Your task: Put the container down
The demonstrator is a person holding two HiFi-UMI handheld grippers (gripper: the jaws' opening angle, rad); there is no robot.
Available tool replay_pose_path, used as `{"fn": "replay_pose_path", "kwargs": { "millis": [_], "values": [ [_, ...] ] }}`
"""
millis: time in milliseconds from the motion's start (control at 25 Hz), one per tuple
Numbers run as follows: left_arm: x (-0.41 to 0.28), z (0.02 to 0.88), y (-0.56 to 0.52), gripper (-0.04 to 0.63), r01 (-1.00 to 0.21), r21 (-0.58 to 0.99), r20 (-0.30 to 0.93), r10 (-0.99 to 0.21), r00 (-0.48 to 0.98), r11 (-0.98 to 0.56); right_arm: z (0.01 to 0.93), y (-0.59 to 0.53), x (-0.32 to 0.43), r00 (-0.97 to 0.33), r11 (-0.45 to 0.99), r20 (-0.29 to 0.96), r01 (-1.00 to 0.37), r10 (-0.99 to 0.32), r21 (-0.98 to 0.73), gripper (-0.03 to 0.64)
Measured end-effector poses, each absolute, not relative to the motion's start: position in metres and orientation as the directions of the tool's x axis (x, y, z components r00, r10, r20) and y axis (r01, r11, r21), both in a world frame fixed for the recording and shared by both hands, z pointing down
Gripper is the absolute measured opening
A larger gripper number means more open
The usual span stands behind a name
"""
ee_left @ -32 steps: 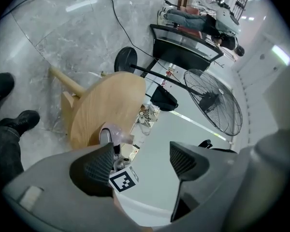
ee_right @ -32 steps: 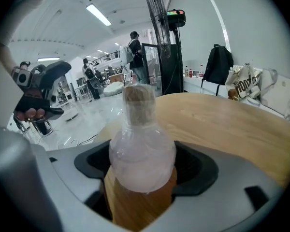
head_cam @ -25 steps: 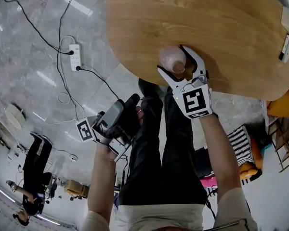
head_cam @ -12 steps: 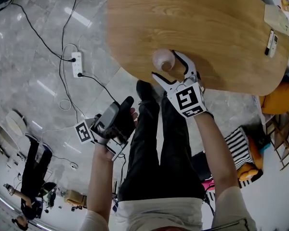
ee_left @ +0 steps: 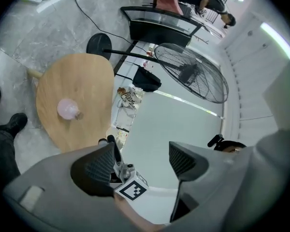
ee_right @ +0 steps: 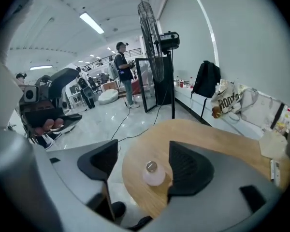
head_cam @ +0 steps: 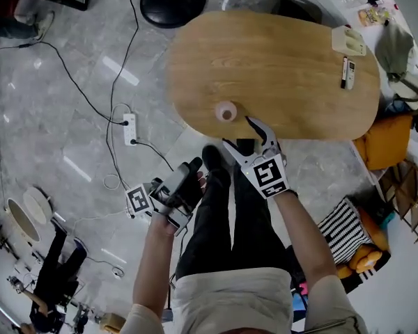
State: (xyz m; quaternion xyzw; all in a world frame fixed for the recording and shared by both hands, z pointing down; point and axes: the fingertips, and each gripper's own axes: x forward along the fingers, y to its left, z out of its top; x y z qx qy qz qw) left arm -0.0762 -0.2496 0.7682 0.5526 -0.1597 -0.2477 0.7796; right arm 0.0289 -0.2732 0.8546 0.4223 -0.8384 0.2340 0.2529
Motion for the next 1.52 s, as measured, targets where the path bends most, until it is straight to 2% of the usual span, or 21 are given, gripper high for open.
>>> {"fn": "replay_pose_path", "kwargs": {
  "millis": [200, 400, 520, 720, 840, 920, 1080, 1320, 1520],
  "values": [
    [-0.074, 0.692, -0.251, 0.348, 0.182, 0.969, -0.068, -0.526, 0.847, 0.168, 0.763, -0.269, 0.036, -0.511, 0.531, 0.579, -0.834, -0.636, -0.152, 0.265],
    [-0.077, 0.612, -0.227, 0.302, 0.101, 0.991, -0.047, -0.481, 0.876, 0.089, 0.658, -0.242, 0.044, -0.501, 0.509, 0.554, -0.847, -0.665, -0.156, 0.219],
    [-0.08, 0.57, -0.217, 0.262, 0.003, 1.0, -0.003, -0.447, 0.895, 0.0, 0.603, -0.224, 0.05, -0.484, 0.491, 0.535, -0.86, -0.692, -0.142, 0.178],
    [-0.096, 0.519, -0.203, 0.208, -0.285, 0.916, 0.157, -0.402, 0.902, -0.283, 0.526, -0.188, 0.053, -0.472, 0.472, 0.509, -0.87, -0.72, -0.139, 0.147],
    [-0.112, 0.481, -0.197, 0.165, -0.392, 0.825, 0.201, -0.437, 0.877, -0.408, 0.485, -0.172, 0.052, -0.462, 0.472, 0.484, -0.875, -0.743, -0.111, 0.115],
    [-0.118, 0.452, -0.19, 0.129, -0.411, 0.782, 0.175, -0.468, 0.866, -0.468, 0.459, -0.16, 0.054, -0.463, 0.473, 0.463, -0.875, -0.756, -0.102, 0.102],
    [-0.115, 0.407, -0.178, 0.099, -0.438, 0.692, 0.109, -0.516, 0.849, -0.574, 0.415, -0.149, 0.069, -0.458, 0.471, 0.389, -0.88, -0.8, -0.066, 0.053],
    [-0.11, 0.381, -0.141, 0.061, -0.575, 0.525, 0.171, -0.585, 0.793, -0.627, 0.374, -0.117, 0.083, -0.476, 0.487, 0.32, -0.872, -0.819, -0.05, 0.026],
    [-0.093, 0.362, -0.122, 0.029, -0.636, 0.477, 0.186, -0.638, 0.747, -0.606, 0.359, -0.093, 0.096, -0.512, 0.535, 0.31, -0.845, -0.801, -0.013, 0.015]
  ]
}}
